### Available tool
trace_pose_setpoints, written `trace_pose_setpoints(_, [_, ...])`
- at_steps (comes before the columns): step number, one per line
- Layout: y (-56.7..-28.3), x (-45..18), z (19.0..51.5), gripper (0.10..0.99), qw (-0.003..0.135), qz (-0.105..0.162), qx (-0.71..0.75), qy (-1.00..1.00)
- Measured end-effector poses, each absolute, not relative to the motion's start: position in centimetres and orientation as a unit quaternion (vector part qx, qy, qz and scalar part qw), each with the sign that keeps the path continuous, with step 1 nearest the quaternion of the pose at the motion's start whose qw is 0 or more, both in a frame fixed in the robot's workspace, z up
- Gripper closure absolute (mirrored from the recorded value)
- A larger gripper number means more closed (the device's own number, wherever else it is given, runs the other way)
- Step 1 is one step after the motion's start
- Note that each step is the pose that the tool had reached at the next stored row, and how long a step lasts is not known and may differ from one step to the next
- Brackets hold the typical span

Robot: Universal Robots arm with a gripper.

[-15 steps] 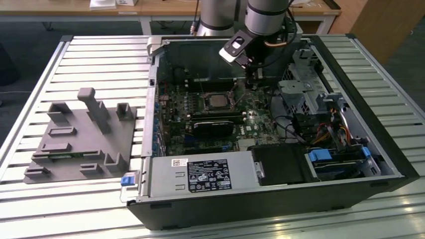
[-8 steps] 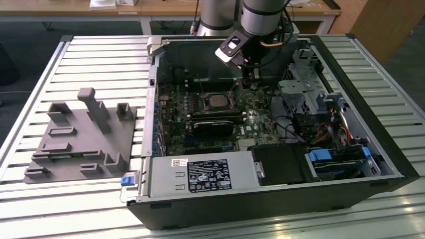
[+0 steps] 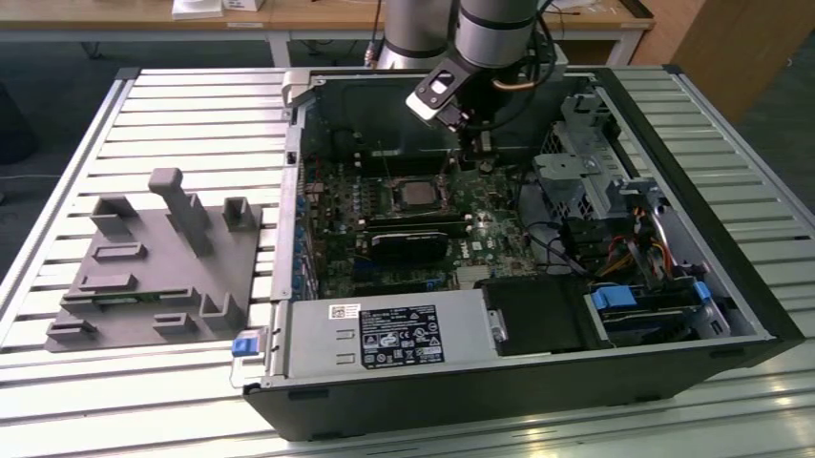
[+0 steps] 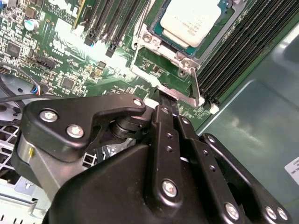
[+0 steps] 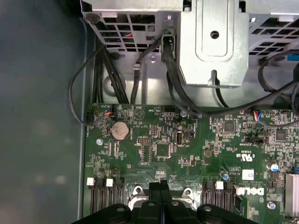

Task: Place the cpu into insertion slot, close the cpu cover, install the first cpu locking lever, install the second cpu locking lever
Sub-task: 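Close the cpu cover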

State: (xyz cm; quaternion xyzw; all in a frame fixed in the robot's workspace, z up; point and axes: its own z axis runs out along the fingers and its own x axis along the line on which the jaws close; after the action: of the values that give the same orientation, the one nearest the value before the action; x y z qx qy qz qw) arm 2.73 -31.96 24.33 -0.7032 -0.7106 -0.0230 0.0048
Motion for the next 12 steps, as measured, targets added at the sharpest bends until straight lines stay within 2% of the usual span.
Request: trace_pose_setpoints(12, [-31.96,1.68,24.27,0.980,0.005,-0.023,-0.703,-0.711])
